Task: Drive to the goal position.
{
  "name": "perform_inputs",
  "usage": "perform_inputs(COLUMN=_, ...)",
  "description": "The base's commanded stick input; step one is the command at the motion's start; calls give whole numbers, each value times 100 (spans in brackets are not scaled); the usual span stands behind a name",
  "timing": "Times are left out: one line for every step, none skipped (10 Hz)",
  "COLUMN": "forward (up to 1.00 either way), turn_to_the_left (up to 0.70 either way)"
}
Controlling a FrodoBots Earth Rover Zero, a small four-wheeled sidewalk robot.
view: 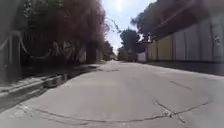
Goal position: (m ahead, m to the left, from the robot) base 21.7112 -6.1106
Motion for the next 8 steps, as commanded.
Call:
perform_inputs(forward=100, turn_to_the_left=2)
perform_inputs(forward=100, turn_to_the_left=2)
perform_inputs(forward=100, turn_to_the_left=2)
perform_inputs(forward=100, turn_to_the_left=2)
perform_inputs(forward=100, turn_to_the_left=2)
perform_inputs(forward=100, turn_to_the_left=2)
perform_inputs(forward=100, turn_to_the_left=2)
perform_inputs(forward=100, turn_to_the_left=2)
